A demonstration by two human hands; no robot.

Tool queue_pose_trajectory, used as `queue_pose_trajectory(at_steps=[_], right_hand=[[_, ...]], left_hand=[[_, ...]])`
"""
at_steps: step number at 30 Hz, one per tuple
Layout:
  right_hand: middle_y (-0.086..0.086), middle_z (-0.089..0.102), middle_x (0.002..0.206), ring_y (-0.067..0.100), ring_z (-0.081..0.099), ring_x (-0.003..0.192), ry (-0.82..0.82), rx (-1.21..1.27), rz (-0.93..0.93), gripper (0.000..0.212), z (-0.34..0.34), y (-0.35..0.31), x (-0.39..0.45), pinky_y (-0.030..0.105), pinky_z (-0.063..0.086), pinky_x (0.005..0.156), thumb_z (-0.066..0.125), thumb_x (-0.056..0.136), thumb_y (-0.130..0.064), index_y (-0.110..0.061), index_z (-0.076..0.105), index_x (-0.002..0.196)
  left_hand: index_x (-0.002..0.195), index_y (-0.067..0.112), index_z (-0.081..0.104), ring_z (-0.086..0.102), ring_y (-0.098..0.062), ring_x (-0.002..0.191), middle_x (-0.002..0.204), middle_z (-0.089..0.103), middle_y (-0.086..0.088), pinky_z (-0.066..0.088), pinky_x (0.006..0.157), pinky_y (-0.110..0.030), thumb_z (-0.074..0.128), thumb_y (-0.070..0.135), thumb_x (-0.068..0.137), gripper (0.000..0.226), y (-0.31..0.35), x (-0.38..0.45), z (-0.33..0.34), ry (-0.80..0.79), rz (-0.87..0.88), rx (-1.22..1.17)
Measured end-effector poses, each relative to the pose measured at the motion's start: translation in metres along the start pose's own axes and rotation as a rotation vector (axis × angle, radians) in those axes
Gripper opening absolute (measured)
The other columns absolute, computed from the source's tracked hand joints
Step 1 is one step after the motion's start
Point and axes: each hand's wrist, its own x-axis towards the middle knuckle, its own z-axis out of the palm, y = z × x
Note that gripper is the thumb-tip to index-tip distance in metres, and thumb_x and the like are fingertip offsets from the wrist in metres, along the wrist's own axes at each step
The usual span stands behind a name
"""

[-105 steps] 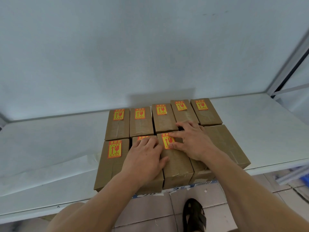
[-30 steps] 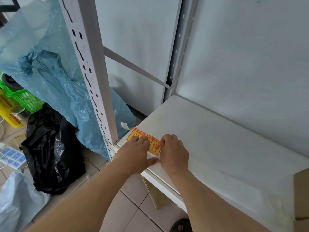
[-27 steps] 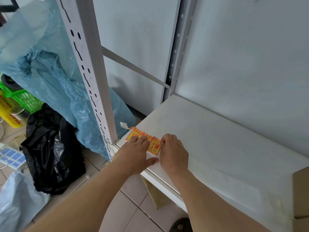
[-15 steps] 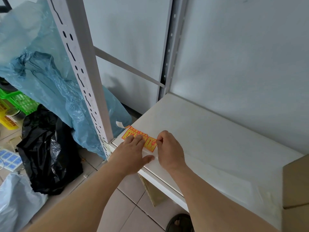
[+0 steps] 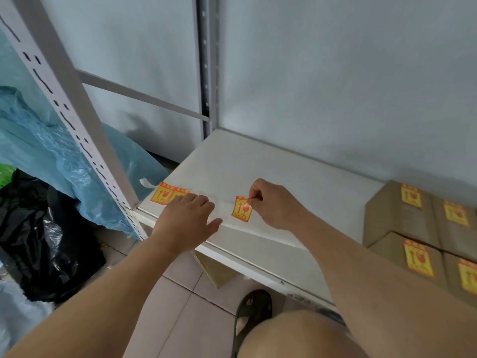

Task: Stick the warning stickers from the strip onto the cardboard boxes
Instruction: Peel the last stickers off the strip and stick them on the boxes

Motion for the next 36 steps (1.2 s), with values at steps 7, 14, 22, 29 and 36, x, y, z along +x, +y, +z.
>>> queue_pose_trajectory(at_steps=[7, 14, 22, 29, 36], right_hand=[[-0.011, 0.057, 0.082, 0.012, 0.054, 0.076, -0.051, -0.073, 0.101, 0.006, -0.078, 0.053, -0.092, 0.027, 0.043, 0.066, 0.049, 0.093, -0.02, -0.021, 0.055, 0.095], [-0.014, 0.057, 0.088, 0.009, 0.055, 0.081, 0.055, -0.077, 0.186, 0.001, -0.144, 0.114, -0.194, 0.027, 0.046, 0.069, 0.052, 0.095, -0.03, -0.031, 0.052, 0.094], [-0.013, 0.06, 0.096, 0.007, 0.058, 0.087, 0.197, 0.024, 0.31, 0.009, -0.199, 0.183, -0.29, 0.021, 0.043, 0.071, 0.054, 0.097, -0.031, -0.028, 0.058, 0.104], [-0.011, 0.061, 0.089, 0.006, 0.056, 0.083, 0.345, 0.12, 0.41, 0.008, -0.224, 0.238, -0.342, 0.02, 0.04, 0.066, 0.053, 0.097, -0.027, -0.027, 0.058, 0.092], [-0.006, 0.059, 0.084, 0.008, 0.053, 0.076, 0.367, 0.176, 0.475, 0.008, -0.239, 0.283, -0.369, 0.022, 0.04, 0.065, 0.058, 0.095, -0.026, -0.019, 0.06, 0.093]], left_hand=[[0.11, 0.019, 0.067, 0.059, -0.023, 0.103, 0.111, 0.066, 0.001, 0.046, 0.085, -0.037, 0.042, 0.052, 0.093, 0.045, 0.099, 0.002, -0.03, 0.091, 0.247, 0.034], [0.102, 0.02, 0.067, 0.064, -0.023, 0.088, 0.098, 0.069, 0.003, 0.05, 0.072, -0.035, 0.045, 0.052, 0.088, 0.041, 0.226, 0.003, -0.06, 0.14, 0.369, -0.019], [0.118, 0.024, 0.061, 0.057, -0.017, 0.107, 0.118, 0.063, 0.005, 0.044, 0.088, -0.034, 0.042, 0.049, 0.094, 0.039, 0.336, 0.009, -0.081, 0.148, 0.551, -0.048], [0.125, 0.027, 0.055, 0.052, -0.014, 0.114, 0.125, 0.058, 0.009, 0.042, 0.094, -0.032, 0.036, 0.051, 0.096, 0.042, 0.4, 0.01, -0.085, 0.131, 0.667, -0.04], [0.128, 0.027, 0.052, 0.049, -0.016, 0.117, 0.128, 0.055, 0.006, 0.041, 0.097, -0.036, 0.033, 0.053, 0.096, 0.045, 0.453, 0.013, -0.08, 0.098, 0.741, 0.003]])
